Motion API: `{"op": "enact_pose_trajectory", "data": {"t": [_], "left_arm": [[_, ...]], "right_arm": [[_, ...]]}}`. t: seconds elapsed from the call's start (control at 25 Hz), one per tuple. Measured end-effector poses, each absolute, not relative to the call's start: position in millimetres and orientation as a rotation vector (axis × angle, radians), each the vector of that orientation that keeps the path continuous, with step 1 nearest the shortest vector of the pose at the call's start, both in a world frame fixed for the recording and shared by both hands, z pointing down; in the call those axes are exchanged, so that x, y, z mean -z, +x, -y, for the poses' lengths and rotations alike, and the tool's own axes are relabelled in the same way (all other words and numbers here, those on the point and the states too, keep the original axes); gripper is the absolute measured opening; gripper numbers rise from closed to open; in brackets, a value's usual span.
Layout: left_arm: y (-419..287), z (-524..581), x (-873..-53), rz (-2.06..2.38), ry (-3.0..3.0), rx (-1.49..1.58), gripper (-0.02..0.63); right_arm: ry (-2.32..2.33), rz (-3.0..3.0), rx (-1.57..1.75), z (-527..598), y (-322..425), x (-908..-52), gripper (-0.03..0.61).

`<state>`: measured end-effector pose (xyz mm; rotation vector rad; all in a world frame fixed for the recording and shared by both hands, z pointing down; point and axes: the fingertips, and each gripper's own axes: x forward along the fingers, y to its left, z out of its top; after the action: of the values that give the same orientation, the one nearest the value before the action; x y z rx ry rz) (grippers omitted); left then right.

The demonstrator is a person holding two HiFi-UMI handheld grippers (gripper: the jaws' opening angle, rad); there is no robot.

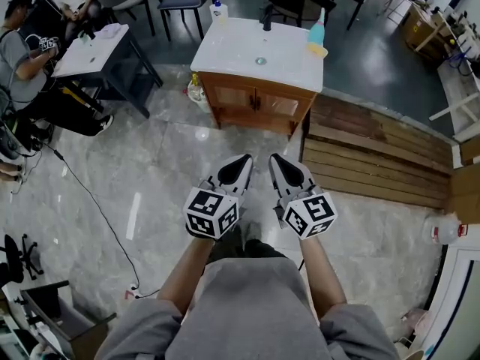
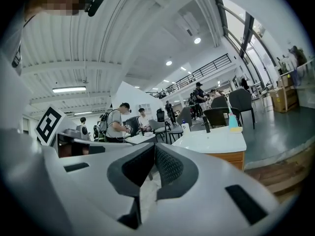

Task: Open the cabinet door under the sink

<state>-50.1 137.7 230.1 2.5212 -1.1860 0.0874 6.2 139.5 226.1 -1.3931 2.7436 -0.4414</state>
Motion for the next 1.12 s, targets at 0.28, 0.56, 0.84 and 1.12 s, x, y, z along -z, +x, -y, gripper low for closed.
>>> {"op": "enact_pose_trajectory", "data": {"t": [0.28, 0.56, 0.84, 1.12], "left_arm": [[-56.6, -90.0, -245.6, 1.163, 2.514, -0.104, 0.005], [-65.3, -29.7, -262.9, 1.1, 2.521, -0.138, 0.005], [-80.9, 30.4, -291.2, 1.042, 2.485, -0.157, 0.005], [-90.3, 83.8, -315.0, 0.972, 2.457, -0.176, 0.005]], "right_arm": [[-1.414, -2.733, 0.477, -94.2, 0.8, -239.5, 0.009], [-1.475, -2.704, 0.521, -32.1, -11.3, -256.2, 0.009], [-1.538, -2.683, 0.59, 25.6, -27.5, -283.4, 0.009], [-1.618, -2.645, 0.685, 73.8, -34.6, -309.9, 0.009]]}}
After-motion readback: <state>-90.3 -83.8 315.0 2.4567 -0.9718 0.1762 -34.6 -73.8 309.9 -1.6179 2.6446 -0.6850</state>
